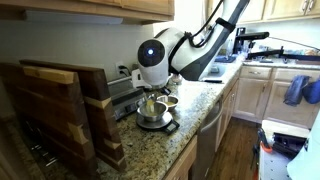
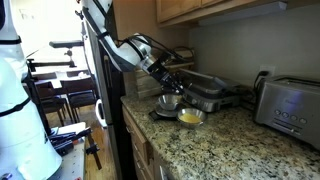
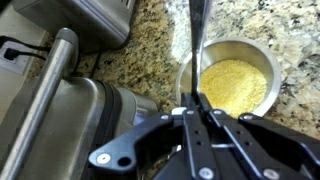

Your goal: Use the silver spoon to scoop out the contents in the right bowl into the left bowl

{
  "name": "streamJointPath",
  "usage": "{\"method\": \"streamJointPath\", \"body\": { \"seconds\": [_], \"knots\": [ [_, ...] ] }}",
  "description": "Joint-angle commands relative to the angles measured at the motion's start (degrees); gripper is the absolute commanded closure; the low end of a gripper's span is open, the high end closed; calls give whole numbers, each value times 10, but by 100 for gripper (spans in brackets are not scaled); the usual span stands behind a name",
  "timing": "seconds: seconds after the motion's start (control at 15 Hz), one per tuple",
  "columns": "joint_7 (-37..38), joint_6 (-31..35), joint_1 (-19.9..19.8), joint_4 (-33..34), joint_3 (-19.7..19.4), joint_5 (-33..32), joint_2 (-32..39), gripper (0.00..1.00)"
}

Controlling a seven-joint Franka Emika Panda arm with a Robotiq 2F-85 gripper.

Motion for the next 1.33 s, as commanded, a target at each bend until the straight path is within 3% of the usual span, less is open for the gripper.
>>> {"method": "streamJointPath", "body": {
  "seconds": [0.0, 0.27, 0.67, 0.8, 1.27],
  "knots": [
    [64, 8, 1, -37, 5, -55, -26, 97],
    [132, 13, -1, -58, 6, -100, -32, 97],
    [359, -11, 3, -85, 13, -278, -46, 97],
    [404, -16, 1, -95, 16, -321, -51, 97],
    [434, -46, 32, -171, 54, -308, -116, 97]
  ]
}}
